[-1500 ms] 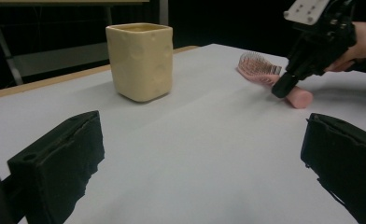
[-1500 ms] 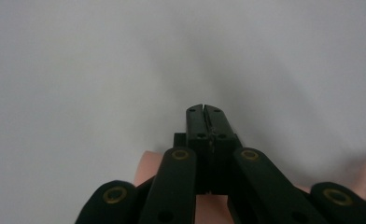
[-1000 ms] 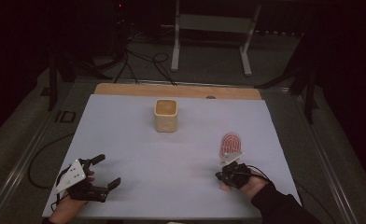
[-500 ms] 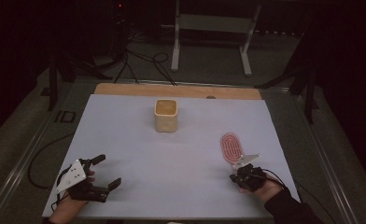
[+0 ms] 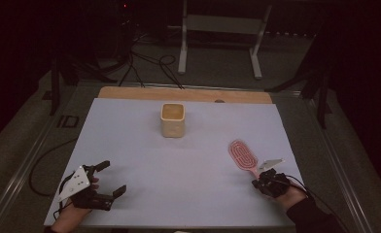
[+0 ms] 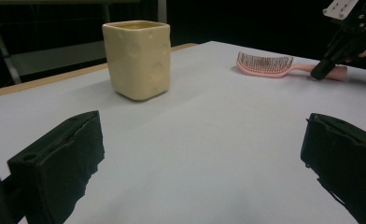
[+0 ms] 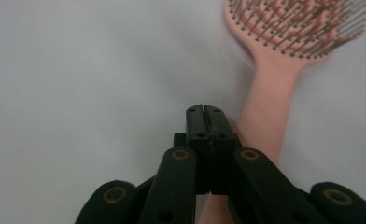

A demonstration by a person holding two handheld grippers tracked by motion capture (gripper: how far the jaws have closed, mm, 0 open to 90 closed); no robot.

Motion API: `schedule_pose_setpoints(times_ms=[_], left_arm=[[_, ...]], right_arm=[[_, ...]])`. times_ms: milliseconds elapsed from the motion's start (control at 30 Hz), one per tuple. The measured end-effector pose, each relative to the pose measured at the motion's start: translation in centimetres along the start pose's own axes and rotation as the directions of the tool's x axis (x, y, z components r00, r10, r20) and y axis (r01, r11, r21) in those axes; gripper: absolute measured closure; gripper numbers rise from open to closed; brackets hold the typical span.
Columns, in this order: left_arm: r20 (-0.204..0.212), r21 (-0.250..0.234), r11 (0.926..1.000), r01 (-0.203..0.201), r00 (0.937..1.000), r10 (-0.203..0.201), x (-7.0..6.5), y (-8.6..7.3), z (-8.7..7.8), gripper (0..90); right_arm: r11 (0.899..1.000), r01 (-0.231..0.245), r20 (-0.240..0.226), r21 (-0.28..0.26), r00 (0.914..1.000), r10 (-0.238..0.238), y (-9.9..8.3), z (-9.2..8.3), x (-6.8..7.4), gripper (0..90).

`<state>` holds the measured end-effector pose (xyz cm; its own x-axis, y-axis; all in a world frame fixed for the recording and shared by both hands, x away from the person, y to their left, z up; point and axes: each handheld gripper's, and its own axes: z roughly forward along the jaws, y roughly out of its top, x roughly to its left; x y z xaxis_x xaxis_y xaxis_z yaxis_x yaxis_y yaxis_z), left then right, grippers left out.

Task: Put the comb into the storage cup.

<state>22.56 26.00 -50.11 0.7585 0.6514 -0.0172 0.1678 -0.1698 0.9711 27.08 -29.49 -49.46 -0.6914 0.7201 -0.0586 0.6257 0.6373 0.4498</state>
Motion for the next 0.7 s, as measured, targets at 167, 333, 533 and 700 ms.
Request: schedule_pose_setpoints(times_ms=[167, 333, 533, 700], left_arm=[[0.0, 0.0, 1.0, 0.001, 1.0, -0.001, 0.0, 0.0, 0.0, 0.0], [0.0, 0.0, 1.0, -0.001, 1.0, 0.001, 0.0, 0.0, 0.0, 0.0], [0.0, -0.001, 1.0, -0.001, 1.0, 0.001, 0.0, 0.0, 0.0, 0.0], [0.002, 0.001, 1.0, 0.001, 1.0, -0.001, 0.0, 0.0, 0.1, 0.0]], right_arm=[[1.0, -0.009, 0.014, 0.009, 0.9999, 0.009, -0.3, -0.2, -0.8, 90.0], [1.0, -0.026, 0.023, 0.011, 0.9994, 0.025, -0.5, -0.3, -1.6, 90.0], [1.0, -0.017, 0.004, 0.01, 0.9999, 0.017, -0.5, -0.3, -1.8, 90.0], [1.0, 0.016, -0.002, 0.001, 0.9999, -0.016, 0.1, -0.9, -1.2, 90.0]])
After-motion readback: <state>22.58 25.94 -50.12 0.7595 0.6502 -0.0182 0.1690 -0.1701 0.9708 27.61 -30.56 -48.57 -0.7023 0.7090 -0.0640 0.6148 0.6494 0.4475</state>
